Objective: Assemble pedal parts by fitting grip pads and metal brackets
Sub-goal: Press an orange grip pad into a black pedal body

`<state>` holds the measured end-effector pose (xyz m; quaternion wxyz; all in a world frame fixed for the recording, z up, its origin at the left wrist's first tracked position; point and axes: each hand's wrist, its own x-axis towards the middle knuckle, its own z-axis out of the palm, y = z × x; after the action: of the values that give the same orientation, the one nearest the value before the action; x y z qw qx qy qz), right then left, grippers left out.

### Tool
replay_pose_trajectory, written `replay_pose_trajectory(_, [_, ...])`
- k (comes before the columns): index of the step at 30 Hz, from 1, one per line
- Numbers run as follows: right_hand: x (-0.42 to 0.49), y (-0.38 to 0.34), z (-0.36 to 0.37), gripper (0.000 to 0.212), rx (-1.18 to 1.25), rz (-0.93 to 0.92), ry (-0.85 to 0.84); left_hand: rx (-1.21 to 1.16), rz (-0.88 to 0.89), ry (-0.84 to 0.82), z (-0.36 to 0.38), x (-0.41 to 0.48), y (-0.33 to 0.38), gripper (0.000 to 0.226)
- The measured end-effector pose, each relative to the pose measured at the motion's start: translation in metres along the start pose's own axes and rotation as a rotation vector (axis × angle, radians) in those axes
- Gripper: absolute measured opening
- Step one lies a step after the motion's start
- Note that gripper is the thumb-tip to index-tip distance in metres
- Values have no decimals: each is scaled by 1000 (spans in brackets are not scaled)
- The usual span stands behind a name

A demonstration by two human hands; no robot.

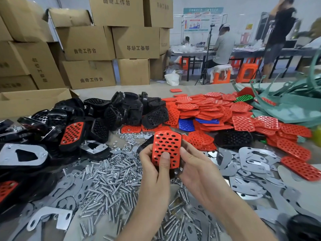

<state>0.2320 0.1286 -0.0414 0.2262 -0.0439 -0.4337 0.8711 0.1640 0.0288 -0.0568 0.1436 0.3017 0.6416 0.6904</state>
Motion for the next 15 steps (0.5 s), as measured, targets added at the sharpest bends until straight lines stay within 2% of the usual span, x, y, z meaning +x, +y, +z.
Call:
replay_pose_trajectory(4, [1, 3, -2, 45, -36, -32, 17, -28, -37, -8, -2, 4, 1, 50])
replay_pose_trajectory(8, [2, 0, -4, 42, -112, -76, 42, -82, -76, -116, -11, 13, 1, 55])
replay_pose_trajectory(12, [0, -5, -8, 45, -117, -104, 70, -66, -126, -237, -18, 17, 2, 50])
replay_pose_trajectory(15, [-2, -6, -8, 43, -145, -79, 68, -3, -84, -212, -21, 18, 3, 36])
